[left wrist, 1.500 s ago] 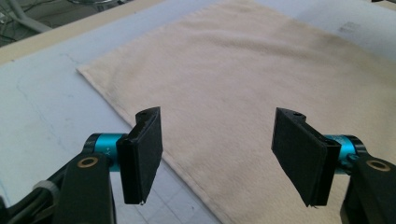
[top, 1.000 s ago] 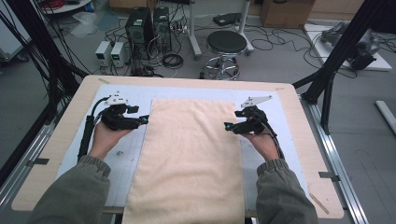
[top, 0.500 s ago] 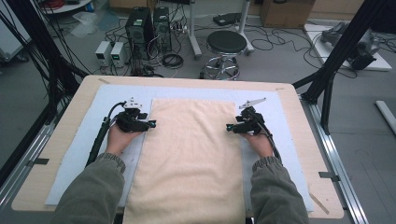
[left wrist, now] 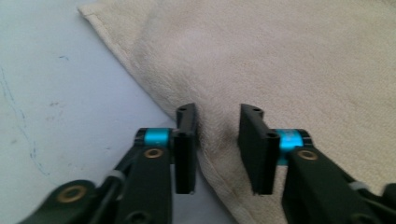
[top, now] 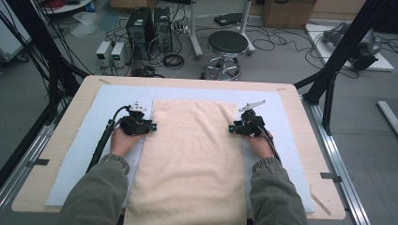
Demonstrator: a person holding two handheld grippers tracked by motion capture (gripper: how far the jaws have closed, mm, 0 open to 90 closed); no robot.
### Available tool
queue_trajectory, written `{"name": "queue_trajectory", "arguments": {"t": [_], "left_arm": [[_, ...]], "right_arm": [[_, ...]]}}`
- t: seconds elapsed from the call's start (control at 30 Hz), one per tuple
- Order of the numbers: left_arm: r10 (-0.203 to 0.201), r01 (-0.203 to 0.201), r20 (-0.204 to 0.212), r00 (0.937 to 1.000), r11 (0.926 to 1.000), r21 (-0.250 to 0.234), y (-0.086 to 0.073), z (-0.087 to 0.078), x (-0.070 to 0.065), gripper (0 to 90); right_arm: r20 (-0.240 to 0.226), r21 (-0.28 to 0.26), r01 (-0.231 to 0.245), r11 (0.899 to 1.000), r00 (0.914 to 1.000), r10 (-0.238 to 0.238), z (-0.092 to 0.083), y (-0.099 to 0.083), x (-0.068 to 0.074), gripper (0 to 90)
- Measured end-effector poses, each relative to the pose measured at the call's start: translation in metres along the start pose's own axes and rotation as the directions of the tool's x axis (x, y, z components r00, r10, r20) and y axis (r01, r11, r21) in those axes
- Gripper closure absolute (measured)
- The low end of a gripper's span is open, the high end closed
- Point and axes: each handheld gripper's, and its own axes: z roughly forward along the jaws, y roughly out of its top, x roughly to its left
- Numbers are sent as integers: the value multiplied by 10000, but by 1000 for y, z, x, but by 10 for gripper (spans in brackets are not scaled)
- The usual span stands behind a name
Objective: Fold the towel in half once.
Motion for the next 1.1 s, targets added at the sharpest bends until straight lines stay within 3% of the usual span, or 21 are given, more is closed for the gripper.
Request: {"name": "queue_trajectory", "arguments": {"t": [0.03, 0.1, 0.23, 0.33, 0.5, 0.67, 0.77, 0.9, 1.0, 1.1], "left_arm": [[-67, 67, 81, 9999, 10000, -29, 0, 0, 0, 784], [-100, 100, 184, 9998, 9999, -12, 0, 0, 0, 829], [-57, 57, 71, 10000, 10000, -34, 1, -6, 2, 843], [98, -90, 240, 9997, 9994, -326, 4, -19, 3, 844], [524, -491, 346, 9980, 9946, -912, 9, -48, -2, 845], [1059, -963, 583, 9927, 9843, -1482, 7, -79, -16, 844], [1601, -1474, 734, 9844, 9771, -1536, -7, -94, -29, 842], [2142, -2008, 918, 9725, 9702, -1359, -36, -108, -48, 840], [2224, -2061, 1299, 9663, 9701, -1279, -60, -114, -60, 837], [2307, -2171, 1710, 9579, 9716, -947, -80, -116, -69, 812]], "right_arm": [[-146, 28, -26, 10000, 9999, 26, 0, 0, 0, 765], [-428, 92, -14, 10000, 9991, 18, 0, 1, 1, 822], [-623, 158, 60, 9999, 9980, -50, -2, 2, 2, 829], [-820, -120, 165, 9998, 9965, -174, -10, 3, 4, 831], [-1300, -731, 512, 9960, 9897, -605, -38, 9, 14, 831], [-1569, -1077, 1332, 9852, 9763, -1491, -76, 8, 38, 827], [-1668, -1225, 1710, 9776, 9675, -1901, -95, 0, 55, 826], [-1926, -978, 2109, 9726, 9548, -2264, -108, -20, 78, 822], [-2166, -634, 2278, 9716, 9473, -2362, -106, -39, 94, 820], [-2488, -380, 2261, 9734, 9413, -2284, -101, -59, 102, 775]]}}
